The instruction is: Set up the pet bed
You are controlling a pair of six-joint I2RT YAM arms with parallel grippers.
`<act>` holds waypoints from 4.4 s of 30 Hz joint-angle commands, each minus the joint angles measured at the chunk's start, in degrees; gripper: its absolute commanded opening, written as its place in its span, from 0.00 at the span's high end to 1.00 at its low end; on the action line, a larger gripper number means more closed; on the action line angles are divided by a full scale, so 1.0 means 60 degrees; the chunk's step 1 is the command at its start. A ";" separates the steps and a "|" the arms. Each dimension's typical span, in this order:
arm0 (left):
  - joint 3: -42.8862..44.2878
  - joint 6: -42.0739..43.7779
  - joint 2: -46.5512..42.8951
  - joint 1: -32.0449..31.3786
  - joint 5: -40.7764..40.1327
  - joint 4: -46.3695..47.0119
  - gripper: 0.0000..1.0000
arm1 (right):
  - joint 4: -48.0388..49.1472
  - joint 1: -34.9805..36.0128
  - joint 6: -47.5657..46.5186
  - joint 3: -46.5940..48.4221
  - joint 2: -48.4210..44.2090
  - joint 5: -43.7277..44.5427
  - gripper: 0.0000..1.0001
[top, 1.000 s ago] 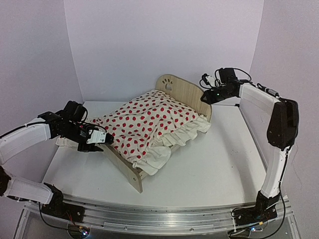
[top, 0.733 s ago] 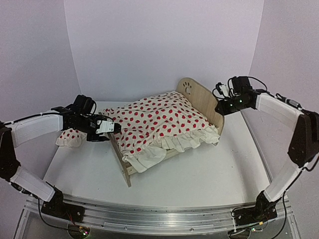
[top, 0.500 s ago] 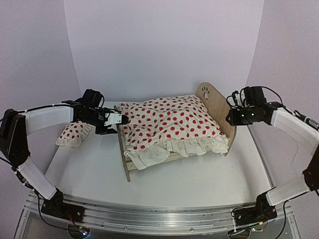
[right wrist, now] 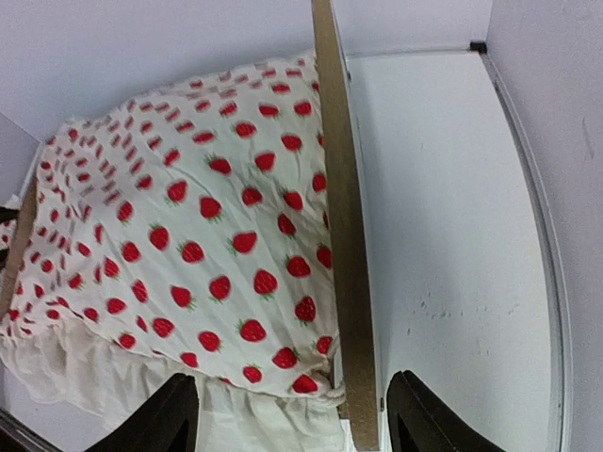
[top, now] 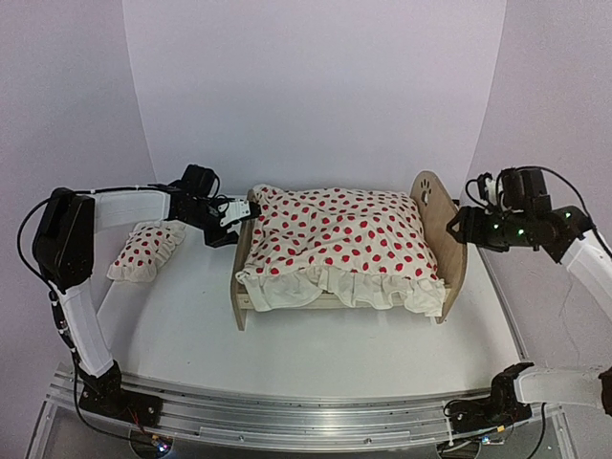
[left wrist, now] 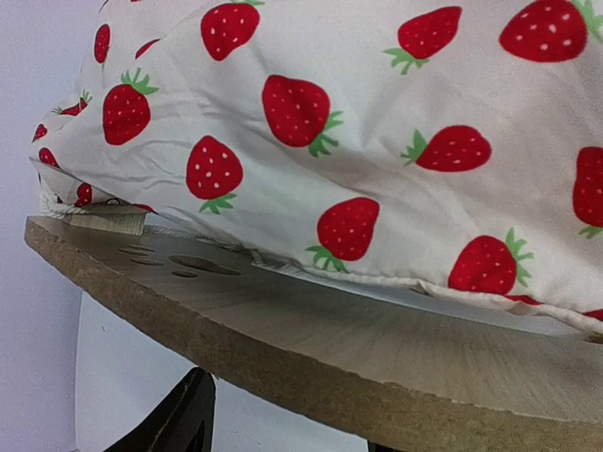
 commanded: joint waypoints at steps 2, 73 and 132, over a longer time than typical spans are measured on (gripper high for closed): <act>0.0028 -0.0988 -0.1620 0.0565 0.1057 -0.0499 0.43 | -0.0388 0.0066 -0.0424 0.2035 0.0230 0.0869 0.32; -0.2507 -0.7127 -0.3612 -0.2165 0.1691 0.2034 0.55 | 0.4815 0.6096 -0.1117 0.4375 0.6974 -0.0950 1.00; -0.0412 -0.4821 -0.3839 -0.1585 0.5993 -0.4035 1.00 | 0.5145 0.5491 0.0057 0.2435 0.5718 -0.2048 0.60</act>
